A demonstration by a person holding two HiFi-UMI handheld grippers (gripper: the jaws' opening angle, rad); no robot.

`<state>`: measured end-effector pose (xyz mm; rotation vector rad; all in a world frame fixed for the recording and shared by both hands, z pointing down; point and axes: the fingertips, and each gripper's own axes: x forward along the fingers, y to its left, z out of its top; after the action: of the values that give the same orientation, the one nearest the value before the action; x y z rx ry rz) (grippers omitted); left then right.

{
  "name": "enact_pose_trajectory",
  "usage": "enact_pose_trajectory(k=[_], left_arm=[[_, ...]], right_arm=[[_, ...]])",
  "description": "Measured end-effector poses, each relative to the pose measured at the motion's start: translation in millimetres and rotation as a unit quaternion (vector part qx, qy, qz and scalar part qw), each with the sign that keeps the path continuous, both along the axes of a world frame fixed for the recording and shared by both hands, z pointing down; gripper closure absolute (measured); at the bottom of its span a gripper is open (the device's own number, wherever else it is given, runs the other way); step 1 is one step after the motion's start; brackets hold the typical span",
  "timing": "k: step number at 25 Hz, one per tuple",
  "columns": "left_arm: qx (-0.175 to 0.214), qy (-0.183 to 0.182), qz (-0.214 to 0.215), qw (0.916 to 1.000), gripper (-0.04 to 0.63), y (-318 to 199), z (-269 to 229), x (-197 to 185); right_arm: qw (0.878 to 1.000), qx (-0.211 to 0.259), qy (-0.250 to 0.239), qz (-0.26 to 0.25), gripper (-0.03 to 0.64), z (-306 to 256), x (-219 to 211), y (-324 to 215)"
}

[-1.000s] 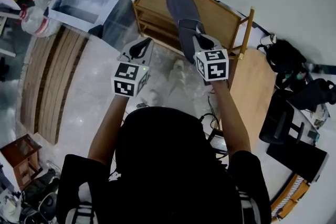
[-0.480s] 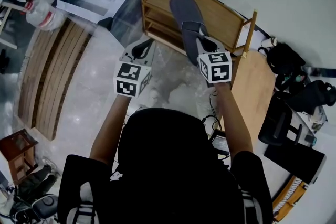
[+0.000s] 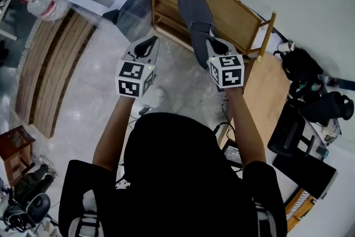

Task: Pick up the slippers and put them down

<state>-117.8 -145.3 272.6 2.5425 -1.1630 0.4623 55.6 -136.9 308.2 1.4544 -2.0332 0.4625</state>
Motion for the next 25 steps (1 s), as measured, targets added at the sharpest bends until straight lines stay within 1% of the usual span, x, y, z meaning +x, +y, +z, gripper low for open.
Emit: enact_pose_trajectory(k=[5, 14, 21, 25], left_arm=[[-0.015, -0.009, -0.004, 0.9998, 0.583, 10.6, 9.3, 7.8], [-0.020, -0.024, -0.036, 0.9989, 0.583, 17.6, 44.9, 11.2], [-0.048, -0.034, -0.052, 0.9969, 0.583, 27.2, 81.8, 10.7], [-0.048, -0.033, -0.061, 0.9965, 0.583, 34.3, 110.8, 10.4]], right_arm=[[1.000, -0.010, -0.010, -0.012, 0.595, 6.8, -0.4, 8.7], [0.998, -0.023, -0.016, -0.047, 0.595, 26.6, -3.7, 19.2], [0.996, -0.041, -0.010, -0.080, 0.595, 65.5, -9.2, 27.7], [0.994, -0.045, -0.014, -0.094, 0.595, 92.7, -10.7, 35.2]])
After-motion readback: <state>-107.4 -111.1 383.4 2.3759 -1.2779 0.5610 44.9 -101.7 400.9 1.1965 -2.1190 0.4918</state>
